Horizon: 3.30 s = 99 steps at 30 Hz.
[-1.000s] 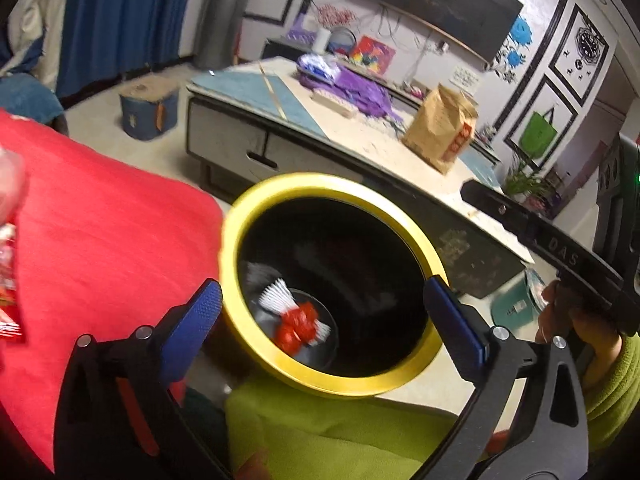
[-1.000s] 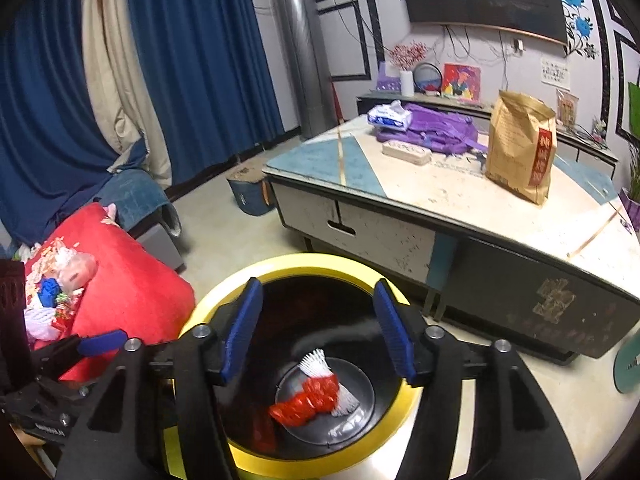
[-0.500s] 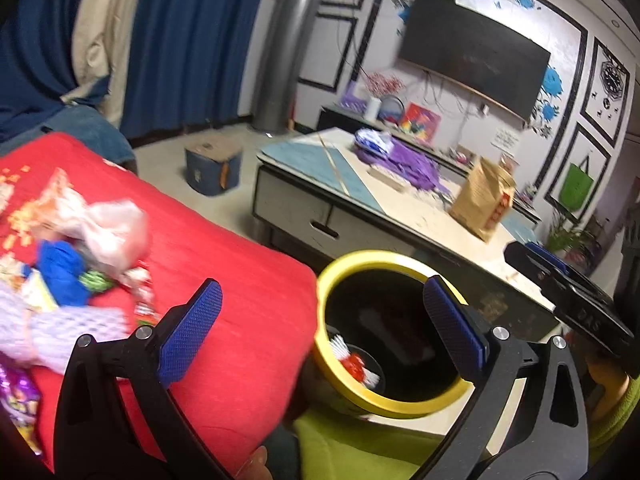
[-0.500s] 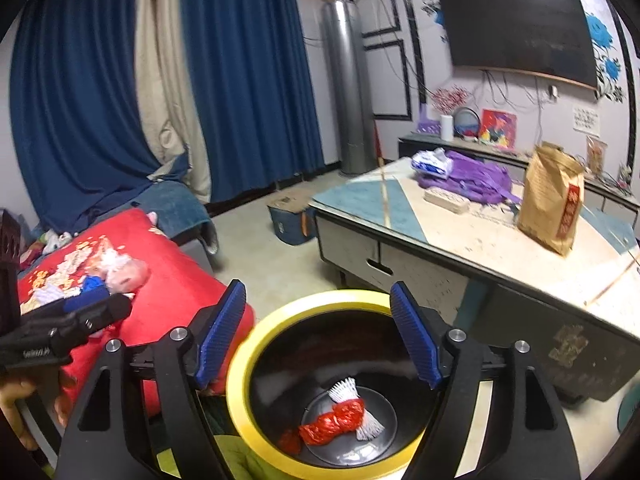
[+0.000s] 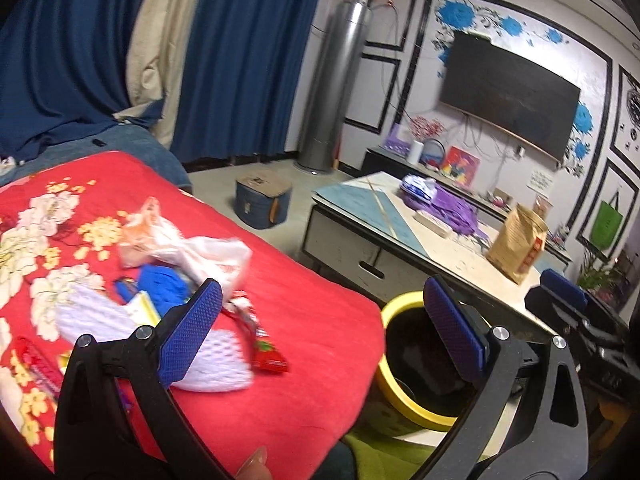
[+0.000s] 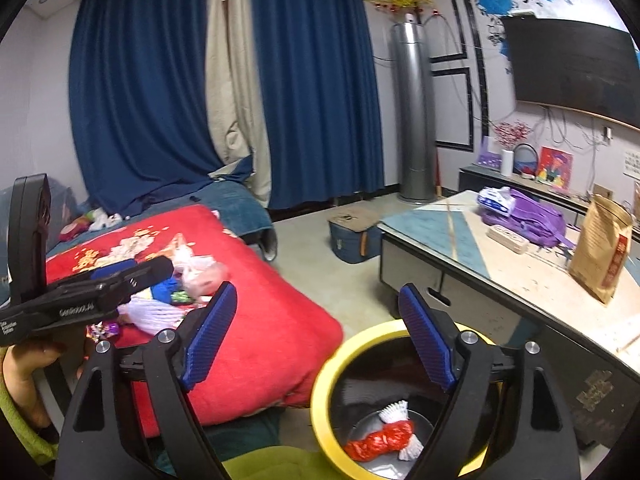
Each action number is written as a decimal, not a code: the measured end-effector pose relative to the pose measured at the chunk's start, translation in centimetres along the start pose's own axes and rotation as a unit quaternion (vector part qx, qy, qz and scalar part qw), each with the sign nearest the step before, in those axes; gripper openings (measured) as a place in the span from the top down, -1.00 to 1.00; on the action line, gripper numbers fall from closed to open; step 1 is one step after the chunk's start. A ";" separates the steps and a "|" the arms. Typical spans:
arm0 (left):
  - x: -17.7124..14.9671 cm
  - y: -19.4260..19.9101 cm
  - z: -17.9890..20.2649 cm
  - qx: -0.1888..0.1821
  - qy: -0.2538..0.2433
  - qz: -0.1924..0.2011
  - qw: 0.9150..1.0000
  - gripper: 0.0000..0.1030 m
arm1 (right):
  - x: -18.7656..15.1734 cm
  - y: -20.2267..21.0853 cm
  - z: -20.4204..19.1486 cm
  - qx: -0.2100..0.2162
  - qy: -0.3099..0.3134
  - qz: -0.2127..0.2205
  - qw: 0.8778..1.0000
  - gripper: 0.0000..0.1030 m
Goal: Collect trash
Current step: 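Withdraw the left tool from the bin back toward the bedspread, then grasp the white foam net with the left tool while the right tool grasps a red candy wrapper, then carry the foam net and wrapper over the bin and open both tools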
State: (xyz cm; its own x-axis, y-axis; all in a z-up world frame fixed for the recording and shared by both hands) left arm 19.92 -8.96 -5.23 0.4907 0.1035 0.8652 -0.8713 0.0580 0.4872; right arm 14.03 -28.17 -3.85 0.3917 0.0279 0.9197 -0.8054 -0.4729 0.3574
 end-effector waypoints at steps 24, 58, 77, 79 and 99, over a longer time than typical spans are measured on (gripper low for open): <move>0.9 1.6 -13.7 0.123 0.064 -0.004 0.990 -0.79 | -2.1 -10.8 -10.3 0.094 0.022 -0.099 0.990 -0.57; -2.2 -1.0 -13.2 0.048 0.064 -0.088 0.993 0.63 | -7.9 -18.1 -9.4 0.117 -0.043 -0.219 0.968 0.59; 2.0 3.1 -11.3 0.037 0.043 -0.003 0.998 0.66 | -3.2 -13.3 -8.9 0.133 -0.020 -0.135 0.982 0.86; 2.1 3.3 -10.7 0.032 0.038 -0.002 0.999 0.66 | -2.6 -12.8 -8.7 0.133 -0.020 -0.130 0.982 0.86; 1.5 3.6 -5.3 0.003 -0.009 0.010 1.000 0.66 | -1.0 -7.7 -4.8 0.099 -0.016 -0.099 0.990 0.86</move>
State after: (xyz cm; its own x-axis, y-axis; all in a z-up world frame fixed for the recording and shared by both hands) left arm 17.56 -3.37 -2.79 0.4739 0.0866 0.8763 -0.8806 0.0500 0.4712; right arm 17.70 -20.31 -6.70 0.5496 0.1116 0.8279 -0.6090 -0.6249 0.4885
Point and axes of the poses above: each gripper's, at about its wrist camera, not at the fingertips, and y roughly against the way its jaws point, z to its right, x to its top, the point moved 9 cm from there along -y, roughly the way its jaws point, and after that the axes turned 13 degrees about x, right-handed, at the moved point
